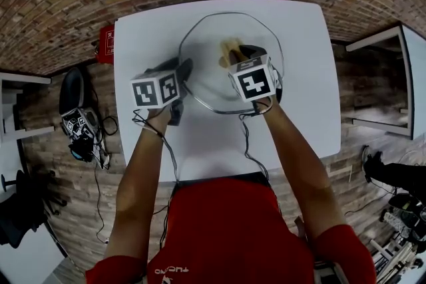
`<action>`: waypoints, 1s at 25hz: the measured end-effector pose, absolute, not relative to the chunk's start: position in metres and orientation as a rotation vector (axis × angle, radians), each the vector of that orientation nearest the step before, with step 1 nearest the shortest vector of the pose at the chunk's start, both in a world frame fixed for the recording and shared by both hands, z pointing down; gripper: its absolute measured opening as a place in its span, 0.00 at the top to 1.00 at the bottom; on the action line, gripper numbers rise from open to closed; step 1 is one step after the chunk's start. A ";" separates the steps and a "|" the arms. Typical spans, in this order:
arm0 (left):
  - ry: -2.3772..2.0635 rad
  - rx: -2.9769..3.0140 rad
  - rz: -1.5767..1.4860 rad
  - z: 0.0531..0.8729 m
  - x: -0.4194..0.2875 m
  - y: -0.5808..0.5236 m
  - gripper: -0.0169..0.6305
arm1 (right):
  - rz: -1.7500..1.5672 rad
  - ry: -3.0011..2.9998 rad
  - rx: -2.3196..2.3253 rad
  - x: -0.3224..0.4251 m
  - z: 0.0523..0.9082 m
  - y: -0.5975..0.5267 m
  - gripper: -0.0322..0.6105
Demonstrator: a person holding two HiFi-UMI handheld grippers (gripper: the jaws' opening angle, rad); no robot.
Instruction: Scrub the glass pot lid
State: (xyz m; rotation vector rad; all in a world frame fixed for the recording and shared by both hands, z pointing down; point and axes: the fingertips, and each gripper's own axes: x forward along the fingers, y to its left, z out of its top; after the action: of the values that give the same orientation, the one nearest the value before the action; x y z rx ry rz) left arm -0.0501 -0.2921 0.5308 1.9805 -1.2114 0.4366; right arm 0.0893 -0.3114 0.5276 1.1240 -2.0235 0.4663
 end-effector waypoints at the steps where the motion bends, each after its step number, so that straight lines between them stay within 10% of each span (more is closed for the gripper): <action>1: -1.204 1.984 0.434 0.530 -0.049 -0.292 0.71 | 0.465 -2.023 1.122 0.088 0.528 -0.311 0.81; 25: -1.165 1.973 0.434 0.529 -0.049 -0.289 0.77 | 0.451 -2.113 1.225 0.017 0.504 -0.376 0.87</action>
State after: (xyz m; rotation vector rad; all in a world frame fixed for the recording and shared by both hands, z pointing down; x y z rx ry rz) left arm -0.0495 -0.2885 0.5291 1.9733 -1.1648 0.4339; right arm 0.0171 -0.3757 0.5038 1.2253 -2.1130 0.4508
